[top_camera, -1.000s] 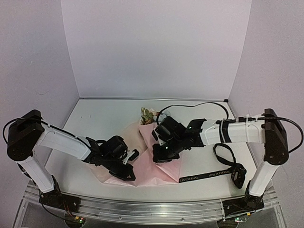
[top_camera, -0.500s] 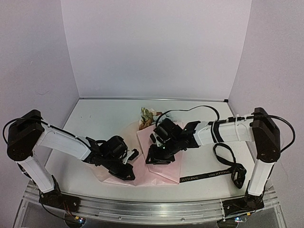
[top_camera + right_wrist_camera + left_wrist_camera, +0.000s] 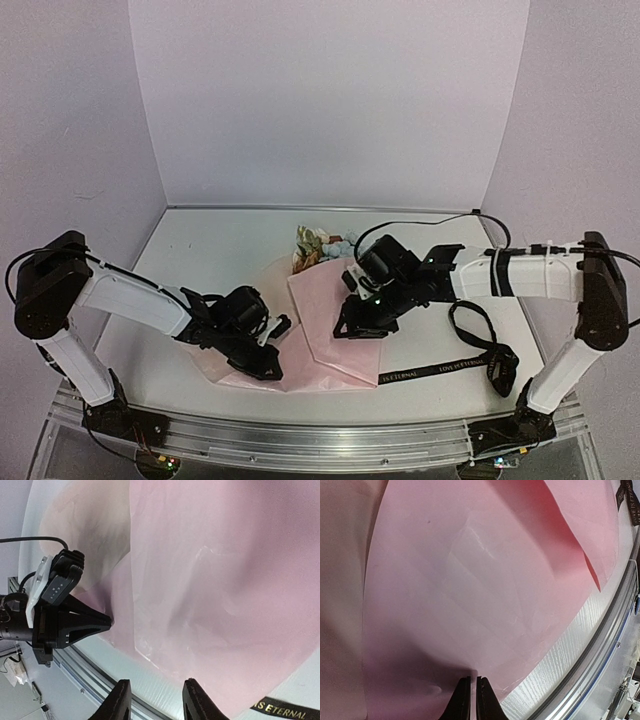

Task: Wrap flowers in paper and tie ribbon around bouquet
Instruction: Fold the one-fourth-folded wrapping paper at the center of the board.

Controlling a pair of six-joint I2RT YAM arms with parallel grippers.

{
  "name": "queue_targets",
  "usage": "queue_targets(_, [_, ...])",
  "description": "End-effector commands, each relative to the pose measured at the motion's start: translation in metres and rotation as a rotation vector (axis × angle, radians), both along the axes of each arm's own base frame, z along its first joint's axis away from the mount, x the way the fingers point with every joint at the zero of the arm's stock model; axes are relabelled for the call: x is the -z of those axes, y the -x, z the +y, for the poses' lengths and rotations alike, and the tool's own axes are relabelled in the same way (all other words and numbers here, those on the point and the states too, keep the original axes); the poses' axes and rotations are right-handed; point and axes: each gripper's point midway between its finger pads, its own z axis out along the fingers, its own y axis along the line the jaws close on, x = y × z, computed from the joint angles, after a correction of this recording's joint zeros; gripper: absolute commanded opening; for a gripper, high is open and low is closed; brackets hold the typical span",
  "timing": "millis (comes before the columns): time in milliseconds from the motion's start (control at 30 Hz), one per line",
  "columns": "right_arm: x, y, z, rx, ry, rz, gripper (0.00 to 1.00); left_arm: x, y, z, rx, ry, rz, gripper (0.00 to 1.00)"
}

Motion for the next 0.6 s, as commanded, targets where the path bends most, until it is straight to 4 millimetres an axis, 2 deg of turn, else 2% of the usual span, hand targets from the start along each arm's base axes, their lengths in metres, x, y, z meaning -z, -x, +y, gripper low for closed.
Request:
queue_targets(0, [0.012,0.013,-0.024,-0.017,0.082,0.000,0.26,-0.029,-0.012,-0.011,-0.007,0.054,-0.059,0.07])
queue_targets(67, [0.018,0.016,-0.023,-0.016,0.091,0.019,0.20,-0.035,-0.013,-0.011,-0.016,0.067,-0.060,0.08])
queue_targets(200, [0.029,0.026,-0.007,-0.046,0.108,0.030,0.14,-0.039,-0.014,-0.008,-0.034,0.077,-0.053,0.08])
queue_targets(333, [0.043,0.029,0.008,-0.061,0.127,0.027,0.13,-0.039,-0.016,-0.005,-0.054,0.079,-0.036,0.08])
queue_targets(567, [0.067,0.027,0.034,-0.044,0.134,0.062,0.10,-0.058,-0.022,0.013,-0.125,0.114,-0.018,0.10])
